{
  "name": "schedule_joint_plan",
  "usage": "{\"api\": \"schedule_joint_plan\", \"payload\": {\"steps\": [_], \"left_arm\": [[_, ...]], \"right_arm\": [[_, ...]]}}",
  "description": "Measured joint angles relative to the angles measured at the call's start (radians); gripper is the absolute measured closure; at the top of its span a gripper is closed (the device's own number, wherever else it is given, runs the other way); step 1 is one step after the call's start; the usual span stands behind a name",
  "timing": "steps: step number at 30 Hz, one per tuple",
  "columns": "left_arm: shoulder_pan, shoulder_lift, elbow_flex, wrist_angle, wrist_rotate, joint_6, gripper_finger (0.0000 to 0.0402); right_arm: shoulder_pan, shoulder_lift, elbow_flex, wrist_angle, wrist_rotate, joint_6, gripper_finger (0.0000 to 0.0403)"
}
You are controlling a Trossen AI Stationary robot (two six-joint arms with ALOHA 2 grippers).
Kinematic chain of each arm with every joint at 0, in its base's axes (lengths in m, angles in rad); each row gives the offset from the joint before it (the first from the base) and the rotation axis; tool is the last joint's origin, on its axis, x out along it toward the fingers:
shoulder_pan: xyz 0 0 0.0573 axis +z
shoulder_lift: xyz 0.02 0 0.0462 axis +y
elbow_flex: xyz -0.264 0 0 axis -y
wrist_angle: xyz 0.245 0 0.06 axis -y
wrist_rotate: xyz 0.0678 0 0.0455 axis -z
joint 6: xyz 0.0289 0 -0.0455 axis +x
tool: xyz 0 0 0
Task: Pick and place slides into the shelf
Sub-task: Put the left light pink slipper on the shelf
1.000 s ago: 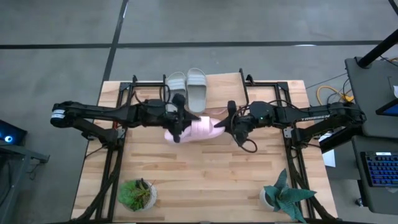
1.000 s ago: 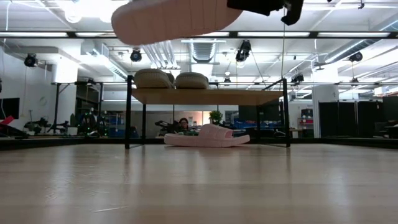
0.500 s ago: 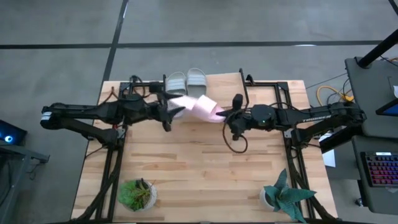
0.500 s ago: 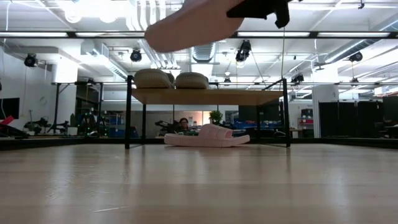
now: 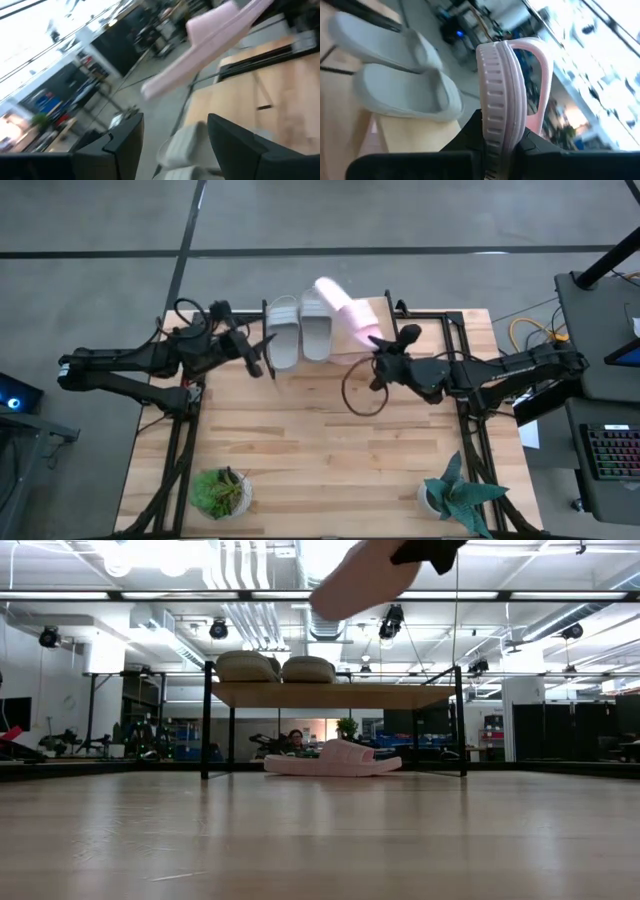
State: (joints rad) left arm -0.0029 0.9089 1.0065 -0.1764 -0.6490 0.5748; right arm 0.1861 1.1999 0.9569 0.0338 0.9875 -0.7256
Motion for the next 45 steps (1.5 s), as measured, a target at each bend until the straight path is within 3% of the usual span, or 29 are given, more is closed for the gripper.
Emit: {"api": "schedule_joint_plan", "payload": {"steps": [6,12,16,20,27,30,33,45], "left_arm": [[0.001,0.002,0.000,0.000,-0.123,-0.020,0.0198],[0.000,0.011,-0.001,-0.008,-0.147,-0.020,0.0198],[0.001,0.013,-0.001,-0.025,-0.152,-0.020,0.0198],[0.000,0.013,-0.001,-0.030,-0.181,-0.020,0.0198],[0.001,0.006,-0.002,-0.051,-0.220,-0.021,0.0198],[0.001,0.002,-0.002,-0.052,-0.223,-0.021,0.0198],[0.001,0.004,-0.002,-0.052,-0.223,-0.021,0.0198],[0.001,-0.001,-0.038,-0.051,-0.223,-0.021,0.0198]], "right_arm": [[0.002,0.010,-0.008,-0.008,0.109,0.157,0.0379],[0.001,0.091,-0.010,-0.037,0.284,0.229,0.0379],[0.001,0.160,-0.010,-0.038,0.321,0.222,0.0379],[-0.019,0.215,-0.013,-0.076,0.322,0.263,0.0379],[-0.081,0.253,-0.015,-0.351,0.308,0.550,0.0379],[-0.099,0.254,-0.015,-0.391,0.229,0.612,0.0379],[-0.113,0.258,-0.021,-0.395,0.180,0.621,0.0379],[-0.141,0.256,-0.031,-0.396,0.218,0.594,0.0379]]}}
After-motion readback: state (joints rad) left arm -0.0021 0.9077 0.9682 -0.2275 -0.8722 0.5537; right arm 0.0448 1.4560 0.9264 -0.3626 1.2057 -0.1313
